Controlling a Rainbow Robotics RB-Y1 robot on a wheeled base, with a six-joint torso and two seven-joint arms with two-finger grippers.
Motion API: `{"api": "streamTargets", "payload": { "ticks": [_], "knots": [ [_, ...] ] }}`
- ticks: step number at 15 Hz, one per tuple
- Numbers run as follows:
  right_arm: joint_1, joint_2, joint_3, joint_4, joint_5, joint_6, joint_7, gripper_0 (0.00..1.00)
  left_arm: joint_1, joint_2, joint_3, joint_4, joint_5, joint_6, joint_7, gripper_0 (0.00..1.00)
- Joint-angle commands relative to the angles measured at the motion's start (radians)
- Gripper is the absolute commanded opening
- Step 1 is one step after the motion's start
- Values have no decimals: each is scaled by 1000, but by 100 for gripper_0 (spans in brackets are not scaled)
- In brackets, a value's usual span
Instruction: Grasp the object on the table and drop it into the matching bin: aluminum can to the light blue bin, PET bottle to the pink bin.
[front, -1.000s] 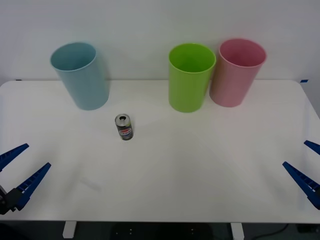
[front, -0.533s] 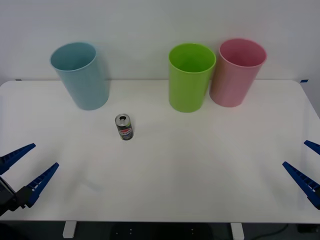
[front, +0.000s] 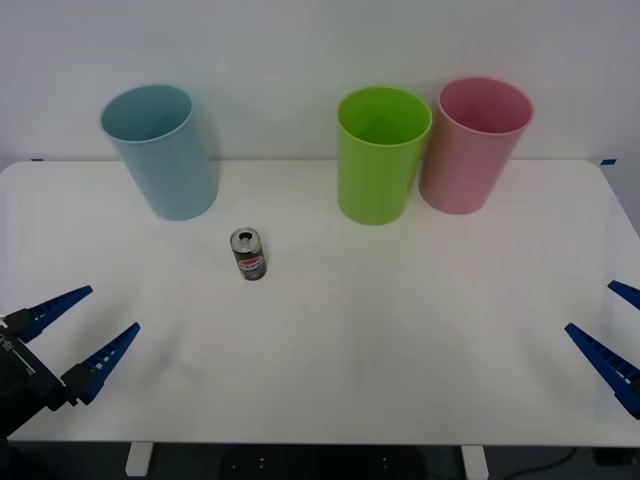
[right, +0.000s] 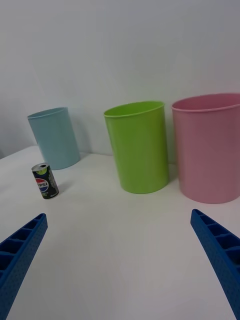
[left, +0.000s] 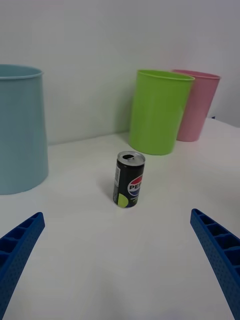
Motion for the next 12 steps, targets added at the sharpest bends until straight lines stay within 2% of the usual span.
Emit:
{"api": "streamTargets", "payload": {
  "ticks": [1, 4, 12],
  "knots": [
    [0, 0, 0, 0, 0, 0, 0, 100, -7, 0, -50, 0, -1, 71, 1, 100],
    [0, 0, 0, 0, 0, 0, 0, 100, -16, 0, -84, 5, -4, 105, 2, 100],
    [0, 0, 0, 0, 0, 0, 0, 100, -62, -89, -93, 5, -154, 164, 16, 100]
  ]
}}
